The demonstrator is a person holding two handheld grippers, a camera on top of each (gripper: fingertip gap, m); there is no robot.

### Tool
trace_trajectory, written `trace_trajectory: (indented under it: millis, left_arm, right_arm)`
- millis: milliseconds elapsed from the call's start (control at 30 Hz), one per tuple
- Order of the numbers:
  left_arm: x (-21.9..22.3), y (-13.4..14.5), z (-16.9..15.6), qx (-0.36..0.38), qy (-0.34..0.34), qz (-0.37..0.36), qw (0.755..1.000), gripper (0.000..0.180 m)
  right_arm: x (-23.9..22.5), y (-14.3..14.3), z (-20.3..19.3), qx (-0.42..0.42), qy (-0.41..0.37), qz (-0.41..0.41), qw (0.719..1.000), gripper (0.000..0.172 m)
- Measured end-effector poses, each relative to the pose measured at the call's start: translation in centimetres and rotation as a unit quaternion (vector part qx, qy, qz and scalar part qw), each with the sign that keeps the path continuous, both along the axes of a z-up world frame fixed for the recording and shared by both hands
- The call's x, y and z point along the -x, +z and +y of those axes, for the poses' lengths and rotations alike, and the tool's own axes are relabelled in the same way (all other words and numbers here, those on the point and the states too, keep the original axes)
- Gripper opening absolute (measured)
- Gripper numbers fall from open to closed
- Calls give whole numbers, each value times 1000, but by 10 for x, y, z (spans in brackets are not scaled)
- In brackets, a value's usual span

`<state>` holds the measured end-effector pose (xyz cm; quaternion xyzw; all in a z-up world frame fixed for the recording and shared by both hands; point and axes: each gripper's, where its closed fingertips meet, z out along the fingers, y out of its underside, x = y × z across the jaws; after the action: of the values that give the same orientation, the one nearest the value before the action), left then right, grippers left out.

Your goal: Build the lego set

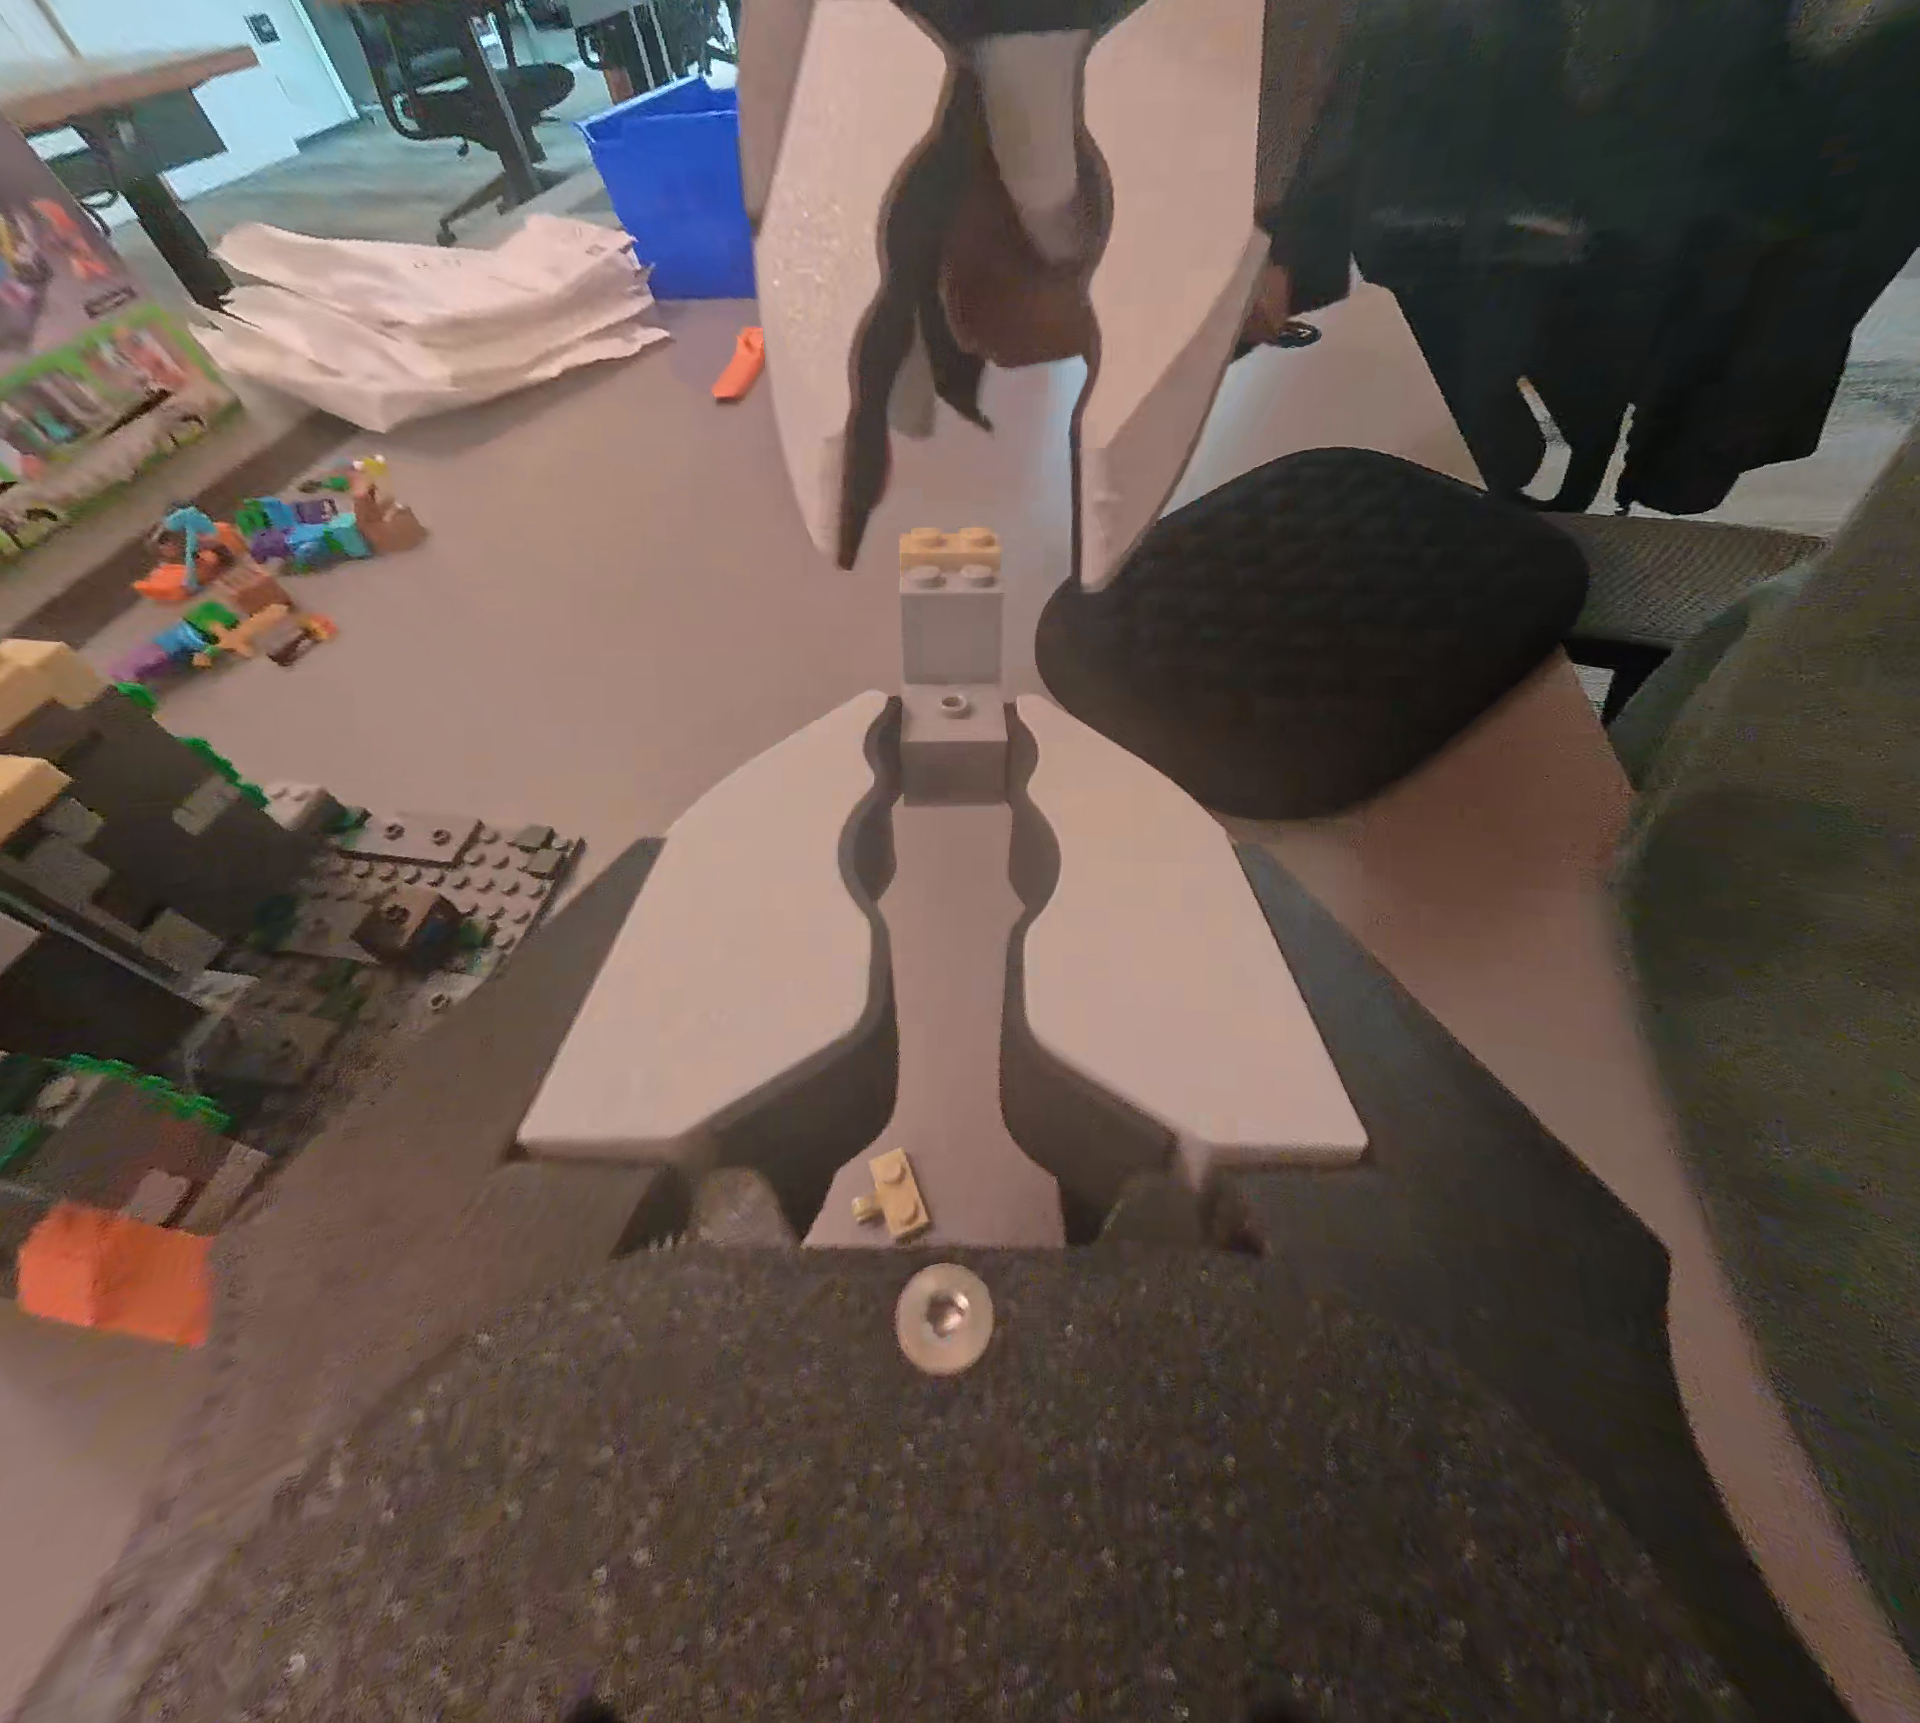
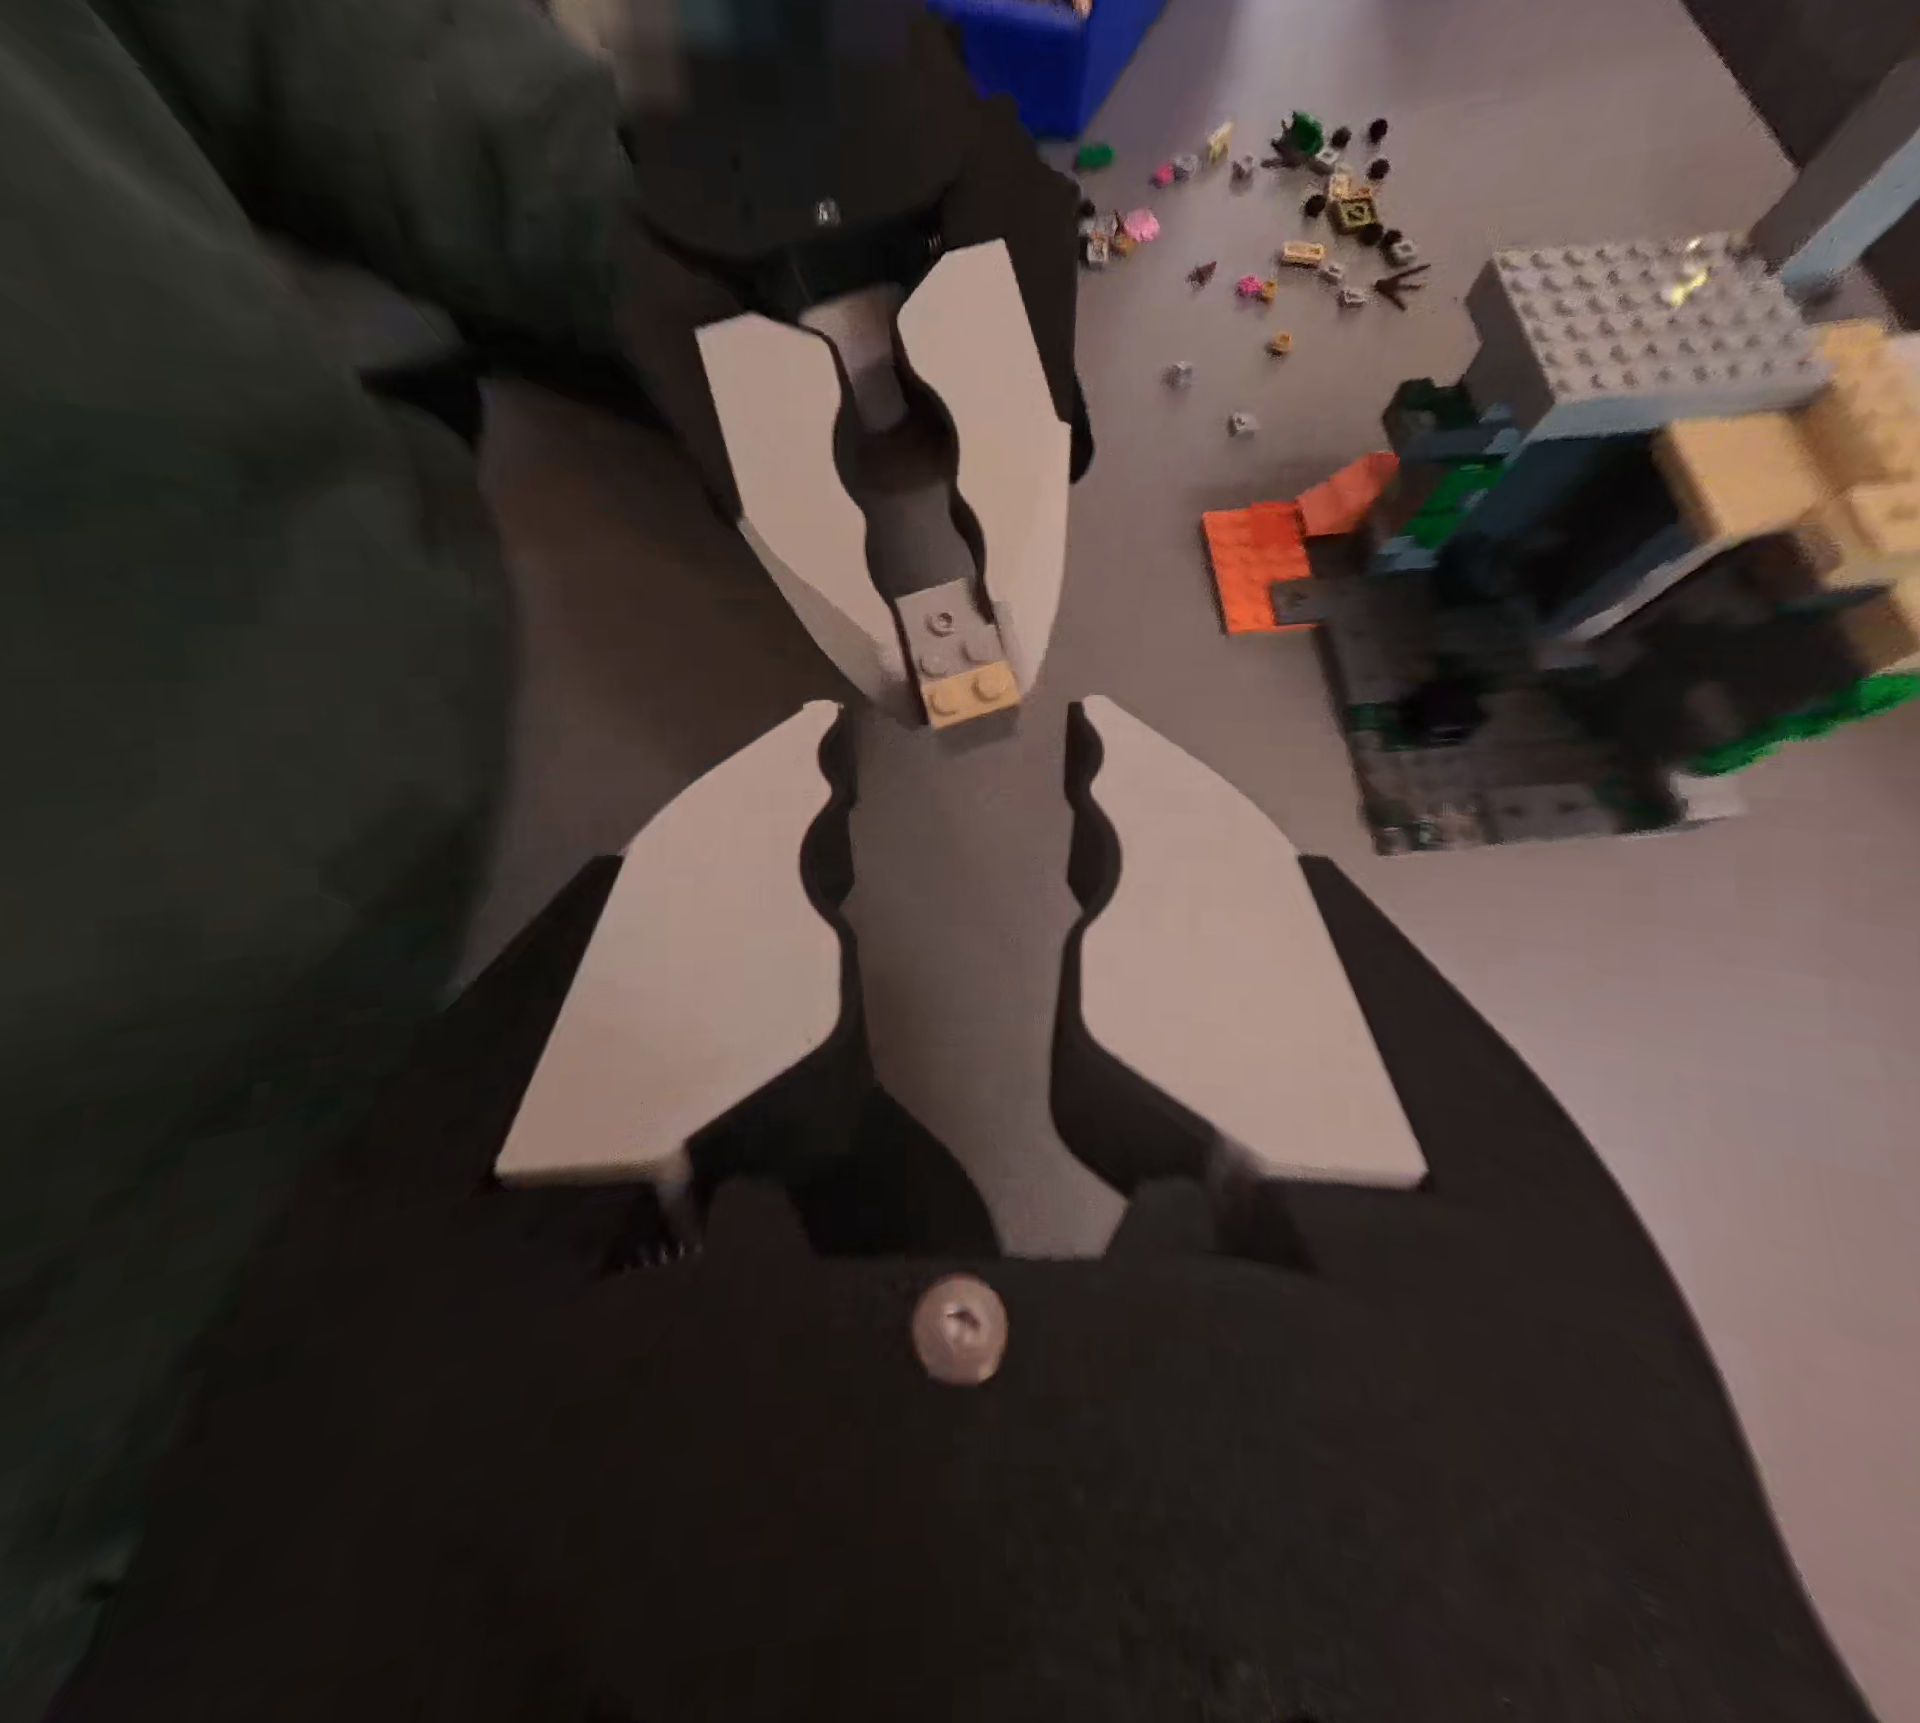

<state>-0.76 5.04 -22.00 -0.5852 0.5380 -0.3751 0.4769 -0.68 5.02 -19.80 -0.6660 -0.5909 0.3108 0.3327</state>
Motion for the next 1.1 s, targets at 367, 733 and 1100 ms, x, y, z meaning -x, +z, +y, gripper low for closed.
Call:
trace_trajectory:
  millis: [367, 733, 1100]
  left_arm:
    - [3, -7, 5, -10, 16, 21, 1000, 19]
    - [26, -8, 36, -25, 76, 43, 996, 19]
    - [52, -10, 71, -11, 157, 44, 987, 11]
  right_arm:
    - [9, -14, 6, -72, 153, -153, 974, 17]
    - [-1, -53, 45, -116, 232, -235, 937, 17]
    - [3, -87, 51, -122, 258, -260, 922, 17]
